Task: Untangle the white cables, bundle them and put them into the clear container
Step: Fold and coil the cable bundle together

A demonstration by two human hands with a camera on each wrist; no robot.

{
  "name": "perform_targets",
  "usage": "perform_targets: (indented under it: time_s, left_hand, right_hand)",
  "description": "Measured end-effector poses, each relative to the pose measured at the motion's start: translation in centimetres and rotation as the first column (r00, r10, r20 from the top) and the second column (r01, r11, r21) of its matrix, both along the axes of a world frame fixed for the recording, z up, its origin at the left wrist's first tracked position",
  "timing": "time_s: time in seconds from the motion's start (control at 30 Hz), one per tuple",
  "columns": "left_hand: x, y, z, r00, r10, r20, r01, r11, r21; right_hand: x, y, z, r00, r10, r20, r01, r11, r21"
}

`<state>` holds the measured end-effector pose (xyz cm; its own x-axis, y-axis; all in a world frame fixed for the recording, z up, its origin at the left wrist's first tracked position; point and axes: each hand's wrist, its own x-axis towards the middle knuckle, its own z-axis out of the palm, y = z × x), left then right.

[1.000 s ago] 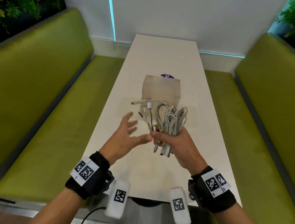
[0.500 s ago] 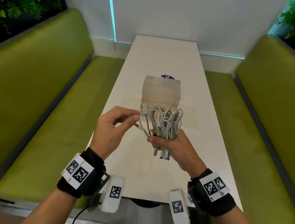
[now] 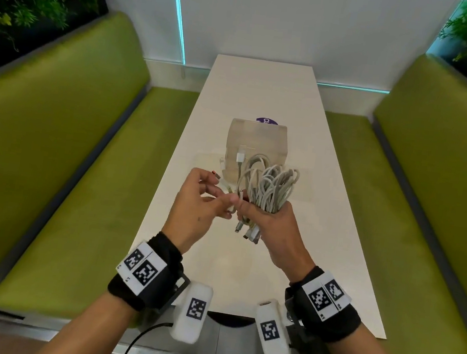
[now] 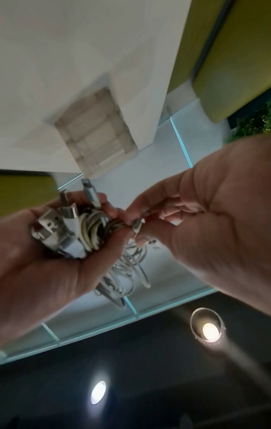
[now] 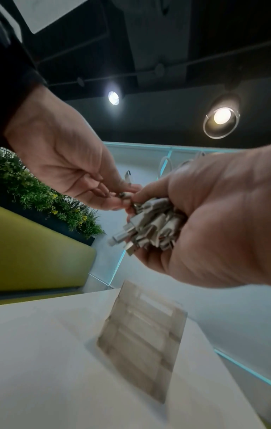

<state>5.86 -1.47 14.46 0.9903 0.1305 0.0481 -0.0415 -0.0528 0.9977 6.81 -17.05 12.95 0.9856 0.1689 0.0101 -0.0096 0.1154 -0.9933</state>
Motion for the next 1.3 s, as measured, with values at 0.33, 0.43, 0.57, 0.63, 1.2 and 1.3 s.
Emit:
perform_targets:
  time_s: [0.33, 0.43, 0.57, 0.63, 1.2, 1.3]
  left_hand:
    - [0.1, 0.9, 0.2, 0.932, -0.342, -0.122, 0.339, 0.94, -0.046]
    - [-0.2, 0.9, 0.3, 0.816, -0.576, -0.043, 0.547, 0.794, -0.264]
    - [-0.2, 0.0, 0.1, 0.837, -0.544, -0.057, 0.491, 0.793, -0.362]
    - [-0.6, -0.7, -0.1, 0.882, -0.47, -0.043, 0.437, 0.848, -0.299]
    - [0.4, -0.9, -0.6, 0.936, -0.352, 0.017, 0.328, 0.854, -0.403]
    - [0.8, -0.3, -0.6, 0.945, -0.326, 0.02, 0.305, 0.859, -0.411]
  right_hand:
    - [0.3, -1.8, 1.2, 0.919, 0.393, -0.016, -0.39, 0.915, 0.104]
    - [-0.4, -1.2, 1.2, 0.865, 0.499, -0.046, -0.492, 0.864, 0.109]
    - [-1.5, 0.2, 0.8, 0.821, 0.56, -0.114, -0.562, 0.827, 0.019]
    - [-1.5, 0.5, 0.8, 0.818, 0.558, -0.142, -0.565, 0.825, -0.011]
    - [-0.5, 0.3, -1.0, 0.75, 0.634, -0.189, -0.636, 0.77, 0.059]
    - [-0.2, 0.6, 0.2, 0.725, 0.656, -0.209, -0.672, 0.74, -0.007]
